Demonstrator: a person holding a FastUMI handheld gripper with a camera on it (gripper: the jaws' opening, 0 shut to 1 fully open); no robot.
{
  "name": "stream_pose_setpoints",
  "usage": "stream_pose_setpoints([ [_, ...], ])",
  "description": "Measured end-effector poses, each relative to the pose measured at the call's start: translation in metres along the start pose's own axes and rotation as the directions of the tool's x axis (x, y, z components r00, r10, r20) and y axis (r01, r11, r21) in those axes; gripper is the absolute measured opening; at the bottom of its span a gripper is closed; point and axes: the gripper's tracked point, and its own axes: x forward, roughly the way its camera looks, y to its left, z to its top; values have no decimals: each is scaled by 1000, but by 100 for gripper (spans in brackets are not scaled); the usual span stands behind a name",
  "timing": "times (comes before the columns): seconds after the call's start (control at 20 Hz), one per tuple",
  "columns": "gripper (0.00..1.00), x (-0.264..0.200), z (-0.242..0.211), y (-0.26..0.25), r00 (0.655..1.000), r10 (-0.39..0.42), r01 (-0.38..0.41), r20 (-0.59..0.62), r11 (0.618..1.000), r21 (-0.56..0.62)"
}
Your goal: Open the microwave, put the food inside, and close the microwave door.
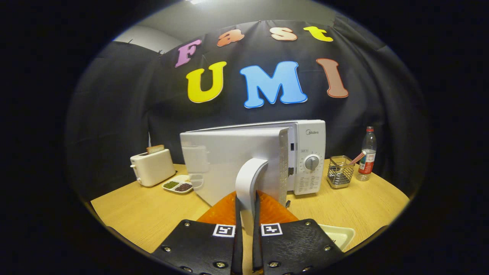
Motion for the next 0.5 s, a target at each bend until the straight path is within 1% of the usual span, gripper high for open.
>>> stream_pose_setpoints([
  [0.15,10,-19,-6,36,997,78,-78,12,997,-21],
  [0.3,10,-32,-12,67,994,103,-102,31,994,-31],
  [0.45,10,-42,-19,112,988,147,-147,44,989,-9],
  [0.5,9,-45,-19,122,989,134,-134,55,991,-12],
])
